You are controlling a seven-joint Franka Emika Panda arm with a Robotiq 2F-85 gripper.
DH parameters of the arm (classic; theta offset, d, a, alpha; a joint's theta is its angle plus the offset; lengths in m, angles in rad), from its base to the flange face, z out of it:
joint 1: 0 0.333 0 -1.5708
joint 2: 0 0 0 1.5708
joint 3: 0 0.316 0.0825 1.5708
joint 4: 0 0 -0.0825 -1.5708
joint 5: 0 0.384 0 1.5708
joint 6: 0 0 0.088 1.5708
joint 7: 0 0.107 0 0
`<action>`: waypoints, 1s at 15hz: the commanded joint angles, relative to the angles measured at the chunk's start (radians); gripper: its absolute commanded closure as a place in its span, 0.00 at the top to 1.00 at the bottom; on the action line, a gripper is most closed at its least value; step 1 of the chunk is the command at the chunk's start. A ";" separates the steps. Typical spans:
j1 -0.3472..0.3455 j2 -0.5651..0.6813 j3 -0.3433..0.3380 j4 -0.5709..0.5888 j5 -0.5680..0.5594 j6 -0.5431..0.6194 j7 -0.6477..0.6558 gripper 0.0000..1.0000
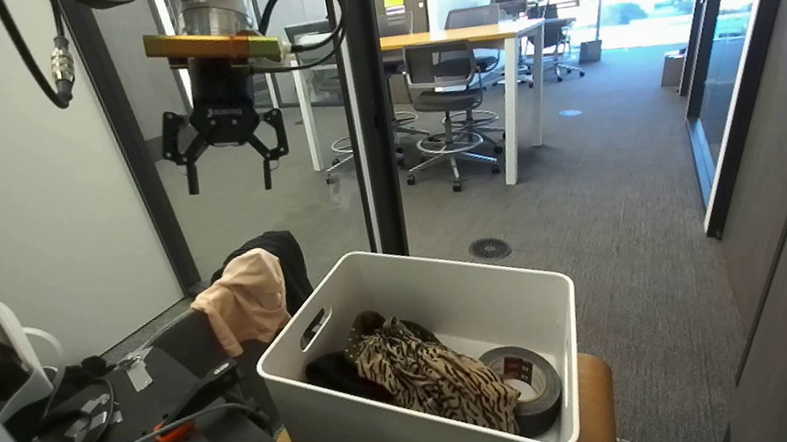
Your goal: Move the objects from the grey chair then put them in the white box
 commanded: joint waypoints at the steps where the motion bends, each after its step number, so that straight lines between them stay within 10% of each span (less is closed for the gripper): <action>1: 0.041 0.060 0.051 0.067 -0.042 0.002 -0.082 1.00; 15: 0.123 0.434 0.183 0.317 -0.244 0.262 -0.336 1.00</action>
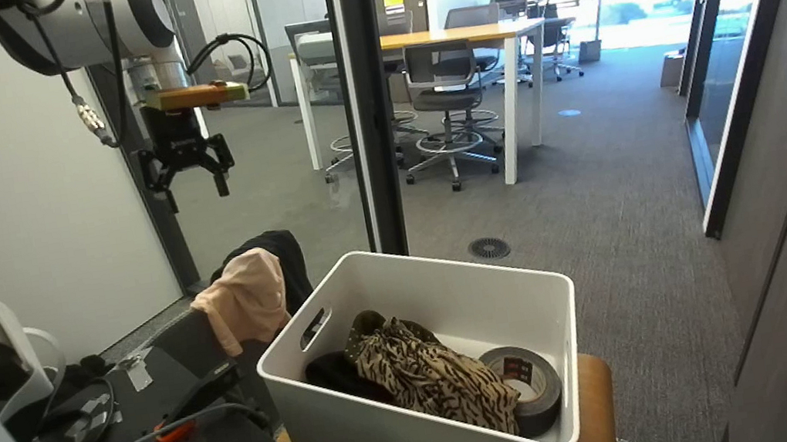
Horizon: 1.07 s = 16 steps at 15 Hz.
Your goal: Move the objects from the grey chair then put them in the white box
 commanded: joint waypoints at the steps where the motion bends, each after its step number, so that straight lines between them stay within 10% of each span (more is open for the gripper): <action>1: 0.006 0.160 0.009 0.148 -0.016 0.011 -0.052 1.00; 16: 0.198 0.481 -0.019 0.397 -0.094 0.093 0.164 1.00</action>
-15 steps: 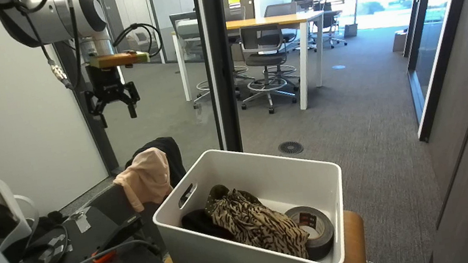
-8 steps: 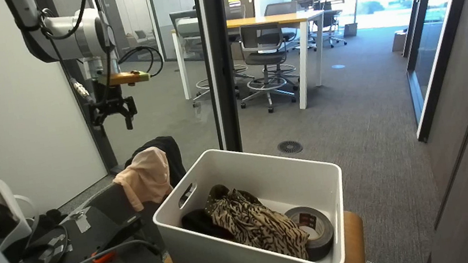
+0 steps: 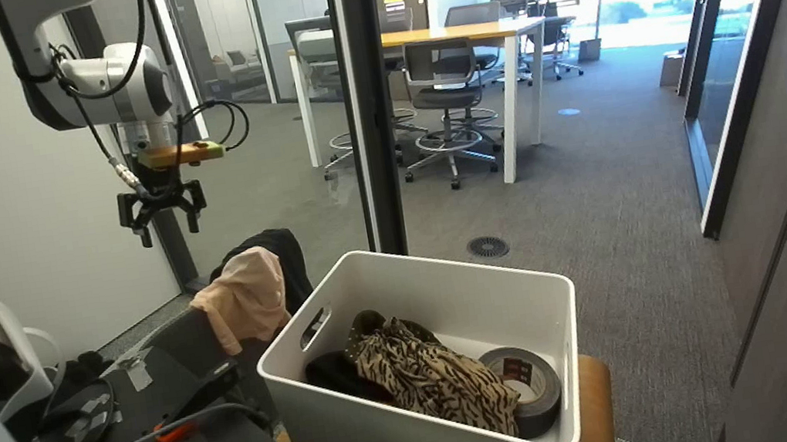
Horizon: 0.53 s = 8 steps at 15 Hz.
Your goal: Move the objects from the grey chair then put them in the white box
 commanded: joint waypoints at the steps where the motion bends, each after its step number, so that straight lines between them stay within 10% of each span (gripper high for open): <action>1: 0.059 0.066 -0.029 0.050 -0.072 0.051 0.080 1.00; 8: 0.208 0.210 -0.099 0.204 -0.189 0.061 0.187 1.00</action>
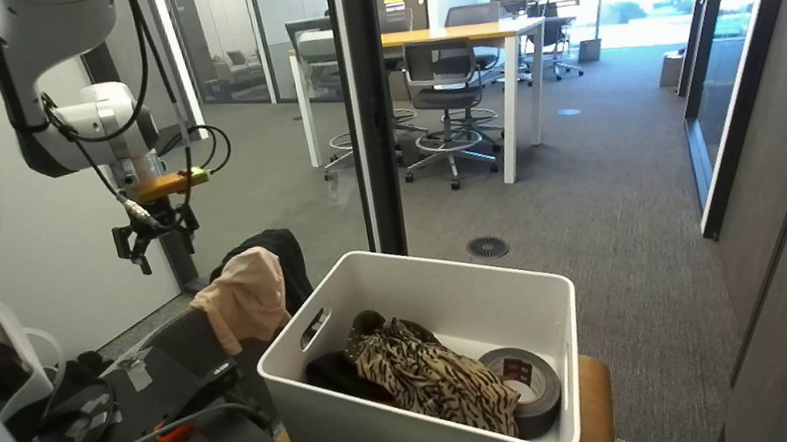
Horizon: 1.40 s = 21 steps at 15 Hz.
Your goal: Move the objects from the grey chair then put them in the white box
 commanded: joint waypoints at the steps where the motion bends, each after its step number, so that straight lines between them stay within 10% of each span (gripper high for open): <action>1: 0.085 0.088 -0.038 0.152 -0.036 -0.029 0.041 1.00; 21: 0.184 0.274 -0.211 0.367 -0.173 -0.197 0.012 1.00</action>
